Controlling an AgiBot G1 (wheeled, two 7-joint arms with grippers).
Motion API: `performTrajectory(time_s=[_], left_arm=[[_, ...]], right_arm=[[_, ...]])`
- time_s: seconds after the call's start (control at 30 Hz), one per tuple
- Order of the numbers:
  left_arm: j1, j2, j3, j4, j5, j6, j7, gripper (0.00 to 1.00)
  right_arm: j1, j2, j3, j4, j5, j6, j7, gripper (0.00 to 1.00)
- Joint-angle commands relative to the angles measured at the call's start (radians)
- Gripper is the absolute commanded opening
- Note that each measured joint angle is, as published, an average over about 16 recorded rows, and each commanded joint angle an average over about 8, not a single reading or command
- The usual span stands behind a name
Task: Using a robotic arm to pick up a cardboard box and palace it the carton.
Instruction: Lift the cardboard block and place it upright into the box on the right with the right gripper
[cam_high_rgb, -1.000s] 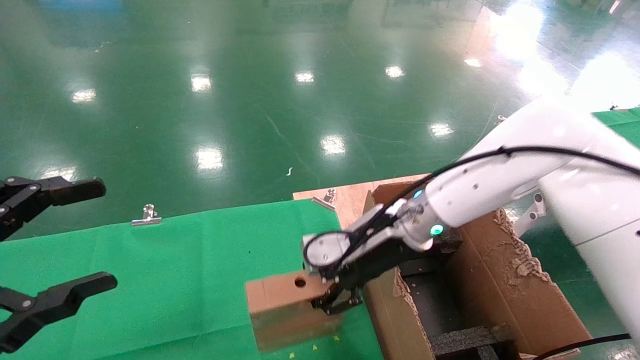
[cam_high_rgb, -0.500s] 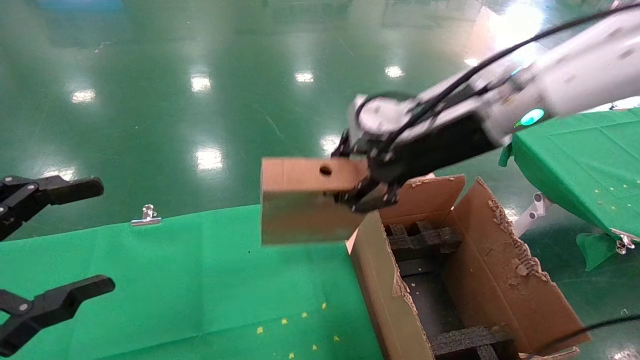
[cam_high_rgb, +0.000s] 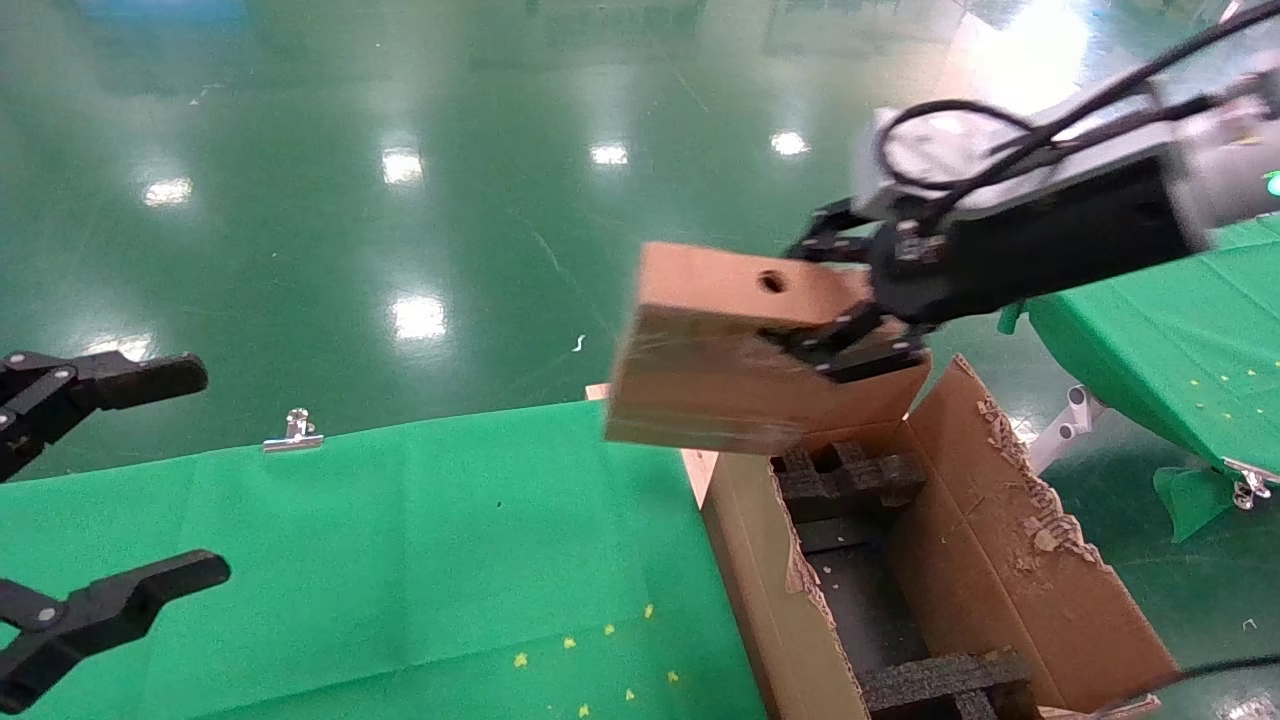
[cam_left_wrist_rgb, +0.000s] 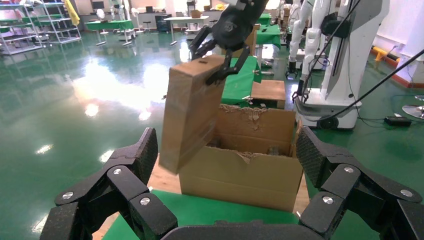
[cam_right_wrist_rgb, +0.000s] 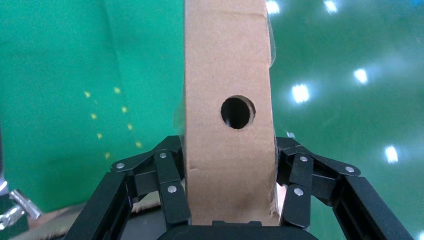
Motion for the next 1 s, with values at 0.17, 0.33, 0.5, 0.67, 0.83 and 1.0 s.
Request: performTrajectory(time_s=[0.17, 0.33, 0.5, 0.67, 0.83, 1.0], left_arm=[[0.0, 0.0, 0.0, 0.0, 0.0, 0.0, 0.0, 1.0], [0.0, 0.0, 0.0, 0.0, 0.0, 0.0, 0.0, 1.0], [0.0, 0.0, 0.0, 0.0, 0.0, 0.0, 0.0, 1.0], [0.0, 0.0, 0.0, 0.0, 0.0, 0.0, 0.0, 1.0], [0.0, 0.0, 0.0, 0.0, 0.0, 0.0, 0.0, 1.0], [0.0, 0.0, 0.0, 0.0, 0.0, 0.0, 0.0, 1.0]], right_arm=[[0.049, 0.129, -0.048, 0.026, -0.018, 0.003, 0.034, 0.0], [0.051, 0.244, -0.082, 0.047, -0.035, 0.011, 0.057, 0.0], [0.016, 0.349, -0.113, 0.065, -0.039, 0.027, 0.078, 0.0], [-0.03, 0.423, -0.142, 0.093, -0.041, 0.057, 0.095, 0.0], [-0.069, 0.455, -0.165, 0.116, -0.023, 0.11, 0.112, 0.0], [-0.091, 0.465, -0.178, 0.126, -0.01, 0.146, 0.115, 0.0]])
